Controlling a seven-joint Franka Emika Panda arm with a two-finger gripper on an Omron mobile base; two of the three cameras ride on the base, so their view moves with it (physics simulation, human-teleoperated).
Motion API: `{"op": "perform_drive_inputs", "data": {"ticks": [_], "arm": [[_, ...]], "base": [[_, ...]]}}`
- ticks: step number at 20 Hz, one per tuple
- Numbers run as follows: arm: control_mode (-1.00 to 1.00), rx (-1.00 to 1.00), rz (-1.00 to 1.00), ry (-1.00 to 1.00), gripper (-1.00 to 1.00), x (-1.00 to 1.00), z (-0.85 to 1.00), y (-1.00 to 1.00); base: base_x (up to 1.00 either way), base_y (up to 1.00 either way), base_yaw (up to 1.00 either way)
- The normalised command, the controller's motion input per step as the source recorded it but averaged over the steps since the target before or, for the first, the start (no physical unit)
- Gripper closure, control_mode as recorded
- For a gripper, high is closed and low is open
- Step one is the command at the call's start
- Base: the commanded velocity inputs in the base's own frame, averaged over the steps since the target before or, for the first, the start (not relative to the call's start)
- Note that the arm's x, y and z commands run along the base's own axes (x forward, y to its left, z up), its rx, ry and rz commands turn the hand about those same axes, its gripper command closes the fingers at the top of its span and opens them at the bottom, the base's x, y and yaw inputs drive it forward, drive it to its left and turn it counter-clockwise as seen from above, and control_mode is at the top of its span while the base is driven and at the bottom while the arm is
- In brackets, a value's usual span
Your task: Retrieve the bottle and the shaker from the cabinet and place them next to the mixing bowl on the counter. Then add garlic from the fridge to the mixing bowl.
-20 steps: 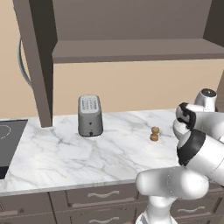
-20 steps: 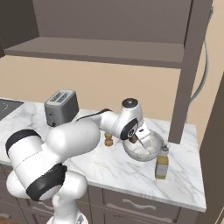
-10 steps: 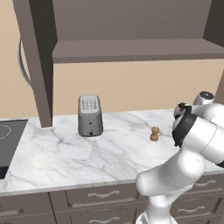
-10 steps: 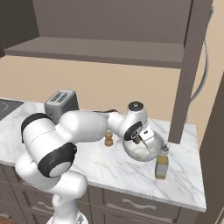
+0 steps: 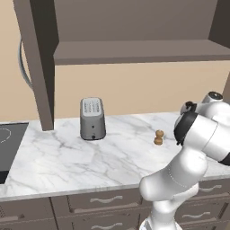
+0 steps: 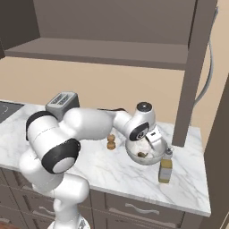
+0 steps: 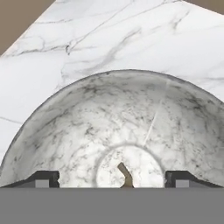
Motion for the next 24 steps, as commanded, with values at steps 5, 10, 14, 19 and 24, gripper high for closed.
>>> {"op": "perform_drive_inputs", "data": {"ticks": [5,10,14,19,24], "arm": [[-1.0,0.0,0.0,0.0,-1.0,-0.34,0.4,0.09],[-1.0,-0.01,0.0,-0.04,-1.0,-0.48,0.54,0.18],[-1.0,-0.04,0.0,-0.14,-1.0,-0.46,0.58,0.47],[-1.0,-0.07,0.0,-0.14,-1.0,-0.5,0.57,0.62],[-1.0,-0.06,0.0,-0.23,-1.0,-0.64,0.7,0.52]], "base": [[0.0,0.0,0.0],[0.0,0.0,0.0],[0.0,0.0,0.0],[0.0,0.0,0.0],[0.0,0.0,0.0]]}}
